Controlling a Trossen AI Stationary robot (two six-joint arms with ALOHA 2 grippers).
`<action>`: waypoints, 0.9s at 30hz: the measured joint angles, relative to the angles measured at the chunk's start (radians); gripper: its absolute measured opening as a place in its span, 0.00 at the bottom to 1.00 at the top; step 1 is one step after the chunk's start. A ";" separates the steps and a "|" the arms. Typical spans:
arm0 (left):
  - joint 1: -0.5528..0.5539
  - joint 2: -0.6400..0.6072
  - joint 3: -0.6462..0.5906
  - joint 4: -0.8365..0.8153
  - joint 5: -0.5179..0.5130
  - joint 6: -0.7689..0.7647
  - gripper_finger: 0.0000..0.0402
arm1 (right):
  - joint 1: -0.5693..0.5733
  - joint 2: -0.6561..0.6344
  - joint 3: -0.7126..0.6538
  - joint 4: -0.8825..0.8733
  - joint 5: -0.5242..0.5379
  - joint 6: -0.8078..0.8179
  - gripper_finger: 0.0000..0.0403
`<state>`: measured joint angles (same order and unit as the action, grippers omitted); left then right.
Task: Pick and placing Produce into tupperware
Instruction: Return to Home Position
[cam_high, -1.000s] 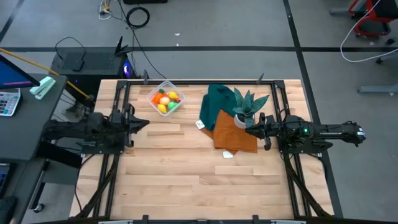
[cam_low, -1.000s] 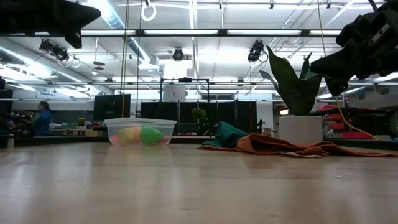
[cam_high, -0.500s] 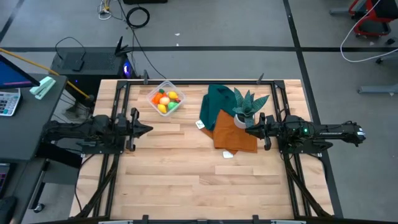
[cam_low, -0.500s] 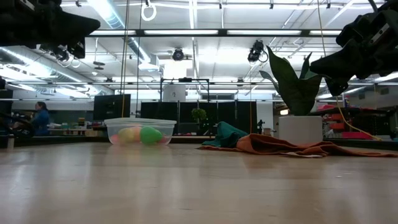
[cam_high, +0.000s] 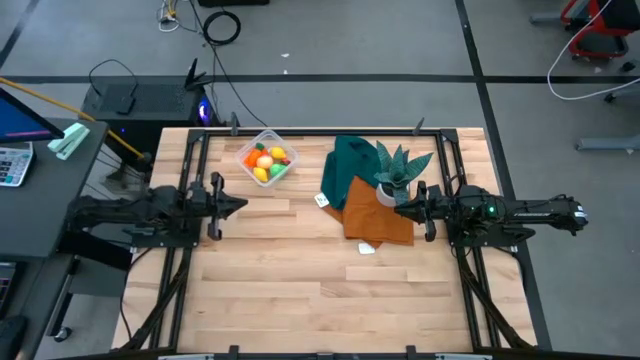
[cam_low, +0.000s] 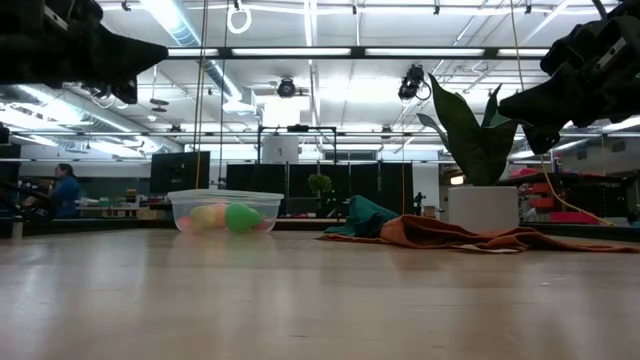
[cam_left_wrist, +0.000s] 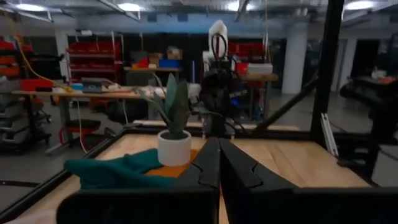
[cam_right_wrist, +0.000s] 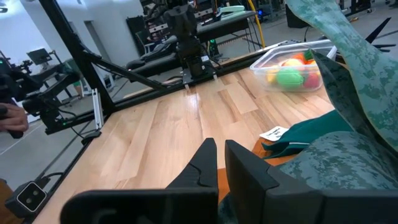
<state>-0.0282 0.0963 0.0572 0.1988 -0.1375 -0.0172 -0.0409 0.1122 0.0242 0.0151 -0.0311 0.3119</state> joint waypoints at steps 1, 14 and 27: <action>0.006 0.001 -0.021 0.039 0.000 -0.007 0.02 | 0.000 0.000 0.000 0.000 0.000 0.000 0.00; 0.049 0.001 -0.047 0.006 0.011 -0.049 0.03 | 0.000 0.000 0.000 0.000 0.000 0.000 0.00; 0.049 0.001 -0.047 -0.165 0.116 -0.069 0.05 | 0.000 0.000 0.000 0.000 0.000 0.000 0.00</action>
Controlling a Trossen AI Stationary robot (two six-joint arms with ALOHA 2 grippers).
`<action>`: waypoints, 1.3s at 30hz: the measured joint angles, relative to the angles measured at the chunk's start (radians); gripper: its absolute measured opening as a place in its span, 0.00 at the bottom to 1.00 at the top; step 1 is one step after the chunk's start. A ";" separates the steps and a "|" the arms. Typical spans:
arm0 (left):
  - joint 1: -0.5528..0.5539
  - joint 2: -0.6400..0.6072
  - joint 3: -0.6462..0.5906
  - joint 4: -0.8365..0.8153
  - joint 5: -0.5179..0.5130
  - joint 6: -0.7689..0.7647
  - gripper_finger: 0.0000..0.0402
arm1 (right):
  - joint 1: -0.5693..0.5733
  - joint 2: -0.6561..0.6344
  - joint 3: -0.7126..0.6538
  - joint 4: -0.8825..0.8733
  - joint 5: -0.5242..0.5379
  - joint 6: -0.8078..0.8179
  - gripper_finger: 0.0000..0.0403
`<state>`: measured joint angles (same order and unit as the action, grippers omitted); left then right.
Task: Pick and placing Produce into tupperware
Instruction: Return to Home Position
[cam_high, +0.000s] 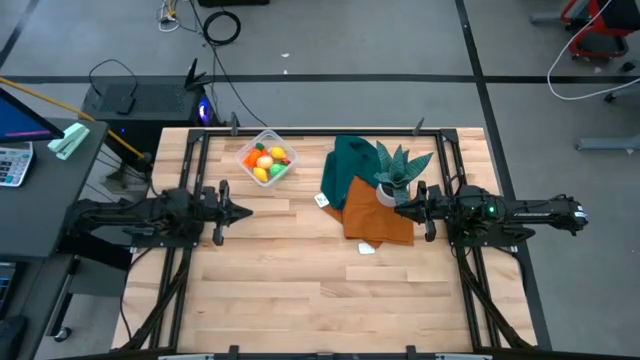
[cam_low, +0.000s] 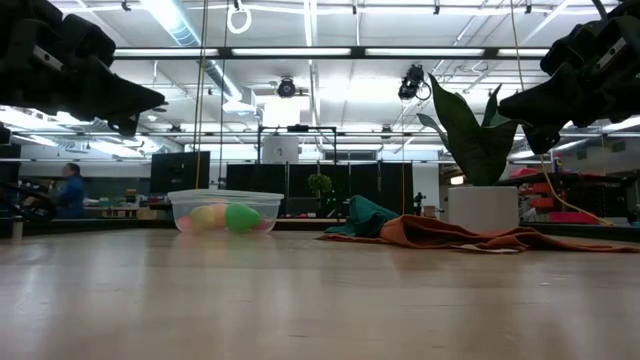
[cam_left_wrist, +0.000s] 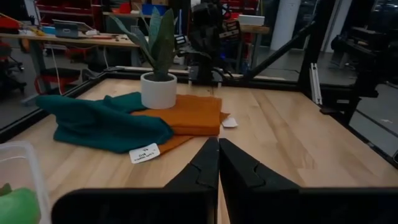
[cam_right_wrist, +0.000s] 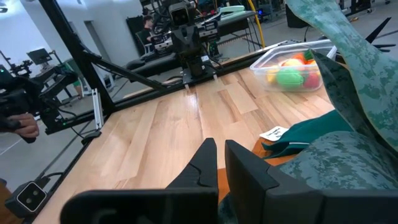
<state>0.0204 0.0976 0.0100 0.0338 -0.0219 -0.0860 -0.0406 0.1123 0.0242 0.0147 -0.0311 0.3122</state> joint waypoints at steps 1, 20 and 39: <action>0.000 0.000 0.000 -0.001 0.000 0.000 0.05 | 0.000 0.000 0.000 0.000 0.000 0.000 0.00; 0.000 0.000 -0.001 0.005 0.000 -0.085 0.08 | 0.000 0.000 0.000 0.000 0.000 0.000 0.00; 0.000 0.000 -0.001 0.011 0.001 -0.085 0.06 | -0.002 0.000 0.000 0.000 0.003 -0.264 0.00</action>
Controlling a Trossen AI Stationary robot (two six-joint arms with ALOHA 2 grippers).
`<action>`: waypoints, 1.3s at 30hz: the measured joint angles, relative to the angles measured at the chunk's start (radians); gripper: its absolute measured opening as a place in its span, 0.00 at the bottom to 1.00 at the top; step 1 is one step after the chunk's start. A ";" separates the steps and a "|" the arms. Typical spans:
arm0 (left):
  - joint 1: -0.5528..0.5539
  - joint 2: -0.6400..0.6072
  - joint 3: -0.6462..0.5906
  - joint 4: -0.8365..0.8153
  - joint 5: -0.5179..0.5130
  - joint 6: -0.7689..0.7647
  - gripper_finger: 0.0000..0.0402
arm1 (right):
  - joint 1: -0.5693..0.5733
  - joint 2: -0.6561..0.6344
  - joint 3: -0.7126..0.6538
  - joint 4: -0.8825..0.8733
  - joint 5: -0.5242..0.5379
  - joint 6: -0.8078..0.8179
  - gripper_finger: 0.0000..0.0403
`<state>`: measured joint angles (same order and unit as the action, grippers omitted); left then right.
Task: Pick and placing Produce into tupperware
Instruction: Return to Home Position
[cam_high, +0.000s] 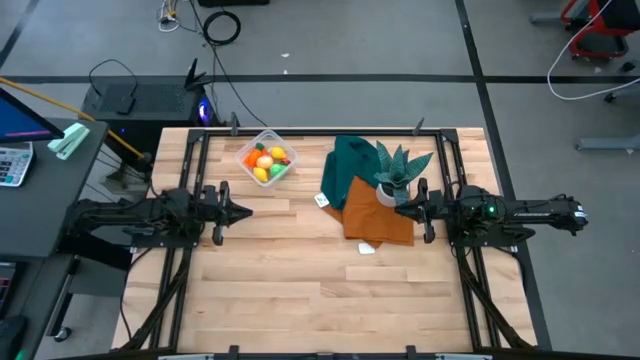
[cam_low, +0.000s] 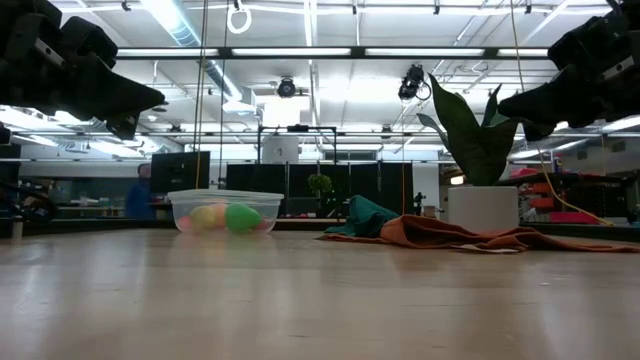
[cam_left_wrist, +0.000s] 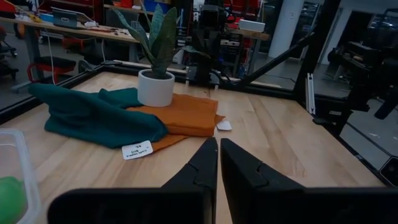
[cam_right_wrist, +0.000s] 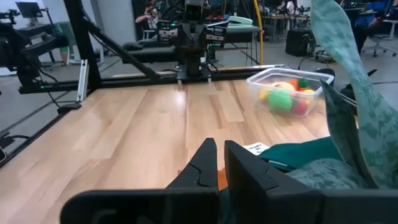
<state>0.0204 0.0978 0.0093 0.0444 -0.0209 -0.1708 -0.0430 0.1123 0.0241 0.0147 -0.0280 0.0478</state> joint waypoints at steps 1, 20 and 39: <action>0.000 0.000 0.000 0.000 0.000 0.000 0.06 | 0.000 0.000 0.000 0.000 0.000 0.003 0.00; 0.000 0.000 0.000 0.002 0.000 0.000 0.08 | 0.000 0.000 0.000 0.000 0.000 0.004 0.00; 0.000 0.000 0.000 0.002 0.000 0.000 0.09 | -0.001 0.000 0.000 0.000 0.000 0.004 0.00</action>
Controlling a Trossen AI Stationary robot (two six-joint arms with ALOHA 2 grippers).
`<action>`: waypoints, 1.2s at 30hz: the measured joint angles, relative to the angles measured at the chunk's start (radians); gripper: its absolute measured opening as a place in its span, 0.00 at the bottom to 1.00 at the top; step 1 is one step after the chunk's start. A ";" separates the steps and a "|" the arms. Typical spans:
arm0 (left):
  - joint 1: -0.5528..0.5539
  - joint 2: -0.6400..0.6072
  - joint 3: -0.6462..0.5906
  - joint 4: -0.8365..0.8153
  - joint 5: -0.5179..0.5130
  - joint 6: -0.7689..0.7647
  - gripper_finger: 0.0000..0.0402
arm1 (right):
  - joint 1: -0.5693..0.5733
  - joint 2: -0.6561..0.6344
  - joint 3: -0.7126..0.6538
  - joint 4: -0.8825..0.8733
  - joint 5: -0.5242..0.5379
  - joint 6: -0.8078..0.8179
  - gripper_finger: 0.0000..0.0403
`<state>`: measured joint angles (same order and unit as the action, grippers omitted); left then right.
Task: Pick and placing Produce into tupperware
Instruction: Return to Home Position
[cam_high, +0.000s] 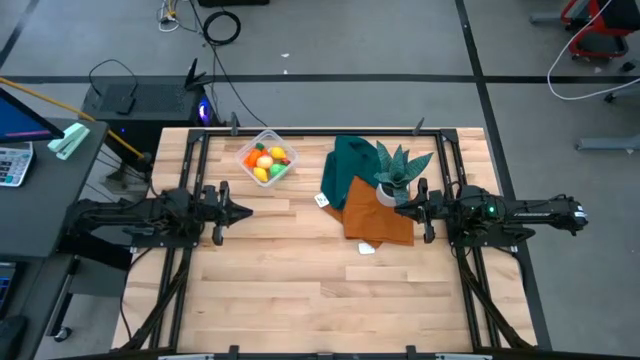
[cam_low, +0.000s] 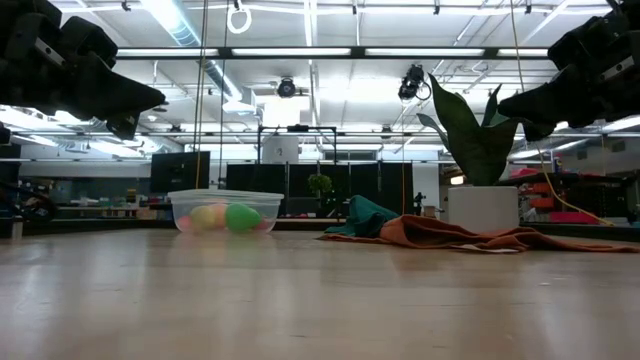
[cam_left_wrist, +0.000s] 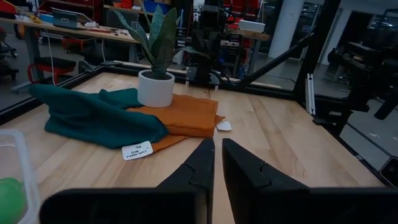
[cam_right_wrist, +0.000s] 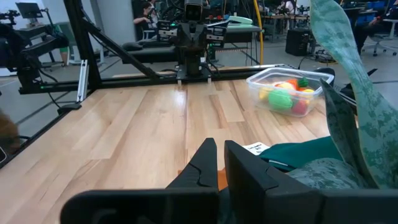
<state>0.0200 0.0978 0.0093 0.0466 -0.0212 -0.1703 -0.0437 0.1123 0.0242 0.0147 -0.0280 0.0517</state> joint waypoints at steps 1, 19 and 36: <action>0.000 0.000 0.000 0.000 0.000 0.000 0.10 | 0.000 0.000 0.000 0.000 0.000 0.000 0.00; 0.000 0.000 0.000 0.000 0.000 0.000 0.07 | 0.000 0.000 0.000 0.000 0.000 0.000 0.00; 0.000 0.000 0.000 0.000 0.000 0.000 0.06 | 0.000 0.000 0.000 0.000 0.000 0.000 0.00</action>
<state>0.0200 0.0978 0.0093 0.0467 -0.0212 -0.1703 -0.0437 0.1123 0.0242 0.0147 -0.0280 0.0521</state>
